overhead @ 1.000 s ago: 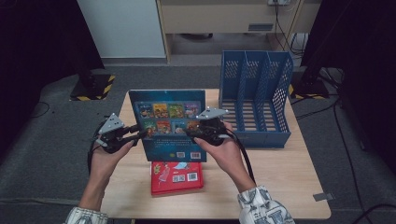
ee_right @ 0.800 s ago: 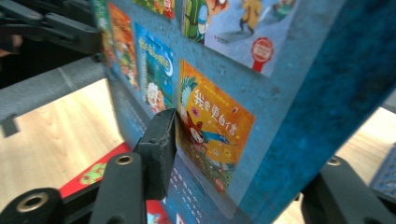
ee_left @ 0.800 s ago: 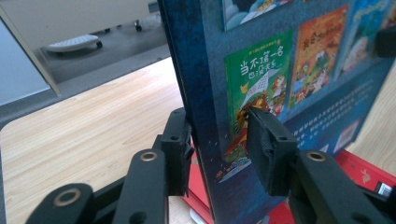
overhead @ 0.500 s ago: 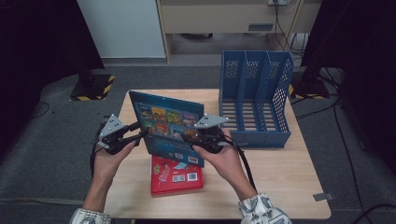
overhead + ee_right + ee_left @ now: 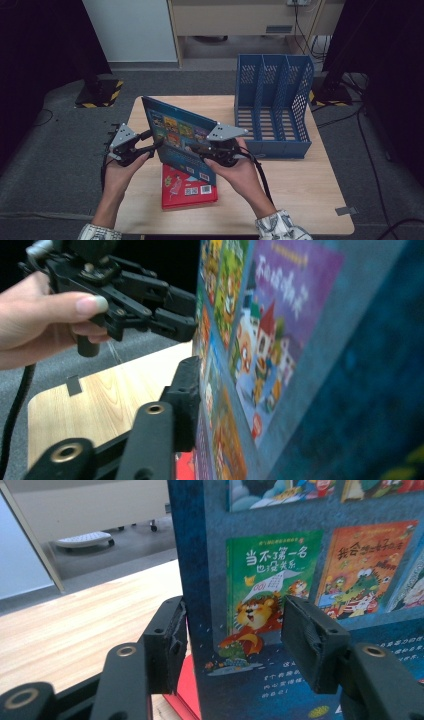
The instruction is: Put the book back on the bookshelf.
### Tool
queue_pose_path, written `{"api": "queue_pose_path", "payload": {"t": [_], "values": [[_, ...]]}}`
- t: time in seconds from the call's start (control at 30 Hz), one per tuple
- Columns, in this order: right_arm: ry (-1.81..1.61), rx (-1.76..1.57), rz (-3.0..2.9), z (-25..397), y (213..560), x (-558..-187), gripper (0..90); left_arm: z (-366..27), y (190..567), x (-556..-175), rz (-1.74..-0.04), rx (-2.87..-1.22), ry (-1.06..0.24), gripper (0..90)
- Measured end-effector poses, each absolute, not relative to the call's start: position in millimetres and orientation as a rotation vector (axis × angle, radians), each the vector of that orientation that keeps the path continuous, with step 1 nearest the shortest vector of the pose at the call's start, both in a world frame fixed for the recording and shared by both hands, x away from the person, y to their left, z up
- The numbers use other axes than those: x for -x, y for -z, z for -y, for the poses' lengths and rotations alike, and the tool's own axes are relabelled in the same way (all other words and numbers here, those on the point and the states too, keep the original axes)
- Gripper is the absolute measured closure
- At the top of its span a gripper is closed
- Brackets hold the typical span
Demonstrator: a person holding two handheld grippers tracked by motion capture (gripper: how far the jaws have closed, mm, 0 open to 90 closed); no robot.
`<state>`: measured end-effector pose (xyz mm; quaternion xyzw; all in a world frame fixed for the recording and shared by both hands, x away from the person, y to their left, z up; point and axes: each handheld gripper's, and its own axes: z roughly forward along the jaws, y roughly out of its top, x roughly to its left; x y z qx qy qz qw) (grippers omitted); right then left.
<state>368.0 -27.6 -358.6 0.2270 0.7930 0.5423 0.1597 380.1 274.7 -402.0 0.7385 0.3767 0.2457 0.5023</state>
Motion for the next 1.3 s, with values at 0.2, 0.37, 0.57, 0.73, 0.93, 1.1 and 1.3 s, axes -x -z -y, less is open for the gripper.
{"api": "queue_pose_path", "payload": {"t": [0.2, 0.37, 0.57, 0.73, 0.93, 1.1, 1.3], "values": [[-1.573, -0.615, -2.244, 25.3, 358.4, -366.7, 61.6, -273.8, 405.8, -381.4, -0.928, -1.78, -0.588, 40.3], [-1.6, -0.59, -2.233, 23.8, 356.4, -364.7, 60.6, -271.0, 409.8, -380.8, -0.943, -1.779, -0.58, 38.4], [-1.626, -0.597, -2.213, 21.8, 349.0, -363.5, 54.0, -269.2, 415.4, -379.3, -0.962, -1.784, -0.58, 34.7], [-1.635, -0.59, -2.194, 20.7, 342.8, -362.2, 52.2, -265.3, 423.4, -374.0, -1.0, -1.784, -0.586, 30.4], [-1.655, -0.589, -2.188, 17.9, 337.6, -362.6, 51.9, -257.4, 435.8, -365.4, -1.03, -1.793, -0.595, 27.1], [-1.676, -0.601, -2.192, 17.1, 337.6, -363.2, 56.6, -250.3, 445.1, -359.7, -1.038, -1.82, -0.593, 23.9], [-1.679, -0.611, -2.184, 18.6, 336.7, -364.7, 60.7, -241.0, 452.9, -357.2, -1.039, -1.845, -0.59, 22.3]]}}
